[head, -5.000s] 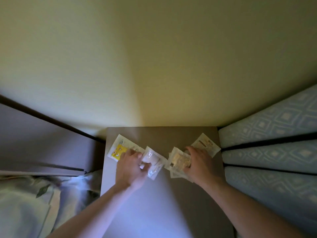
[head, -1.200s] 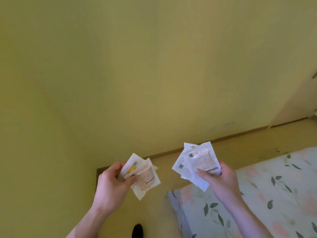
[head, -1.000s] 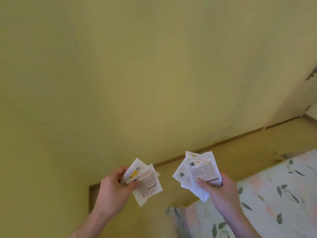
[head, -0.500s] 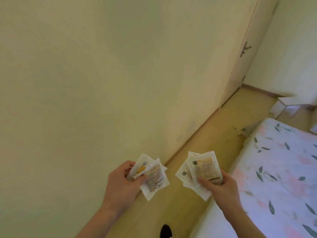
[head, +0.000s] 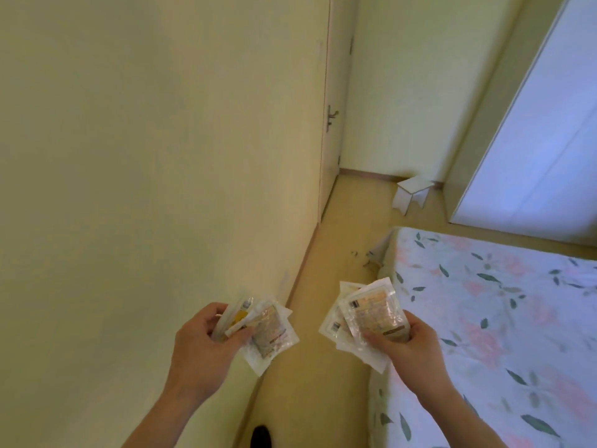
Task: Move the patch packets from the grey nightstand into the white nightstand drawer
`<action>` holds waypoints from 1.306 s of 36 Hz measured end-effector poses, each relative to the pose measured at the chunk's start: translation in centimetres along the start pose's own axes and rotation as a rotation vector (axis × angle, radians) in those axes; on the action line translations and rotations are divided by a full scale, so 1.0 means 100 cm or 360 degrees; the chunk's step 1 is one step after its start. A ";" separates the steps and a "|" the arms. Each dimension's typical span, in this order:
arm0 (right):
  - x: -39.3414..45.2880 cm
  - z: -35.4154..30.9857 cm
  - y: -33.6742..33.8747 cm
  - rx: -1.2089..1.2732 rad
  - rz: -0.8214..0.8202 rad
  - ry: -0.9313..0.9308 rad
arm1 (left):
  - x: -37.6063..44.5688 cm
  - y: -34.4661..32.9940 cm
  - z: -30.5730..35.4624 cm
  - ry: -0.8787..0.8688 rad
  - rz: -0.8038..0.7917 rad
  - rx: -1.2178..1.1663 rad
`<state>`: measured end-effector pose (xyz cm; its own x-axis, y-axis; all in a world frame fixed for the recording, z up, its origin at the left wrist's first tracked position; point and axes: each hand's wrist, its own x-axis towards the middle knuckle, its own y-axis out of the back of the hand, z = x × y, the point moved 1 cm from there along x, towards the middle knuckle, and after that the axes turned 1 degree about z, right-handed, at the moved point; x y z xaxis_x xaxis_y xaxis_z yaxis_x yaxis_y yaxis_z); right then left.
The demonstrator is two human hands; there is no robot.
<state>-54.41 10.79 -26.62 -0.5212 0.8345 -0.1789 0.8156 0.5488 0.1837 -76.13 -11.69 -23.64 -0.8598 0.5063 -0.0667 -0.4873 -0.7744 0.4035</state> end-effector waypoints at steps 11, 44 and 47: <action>0.094 -0.032 0.001 0.0100 0.0550 0.0014 | 0.193 -0.096 0.050 -0.0305 -0.0451 0.0028; 0.586 -0.088 0.152 0.0169 0.0943 -0.0161 | 0.624 -0.445 0.245 -0.0547 -0.0958 0.0177; 0.642 -0.096 0.149 0.0172 0.0927 -0.0144 | 0.677 -0.475 0.256 -0.0560 -0.0962 0.0158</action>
<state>-78.19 73.04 -26.10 0.0392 0.9862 -0.1608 0.9840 -0.0101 0.1779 -107.34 69.04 -23.99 -0.3345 0.9423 -0.0129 -0.8332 -0.2893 0.4713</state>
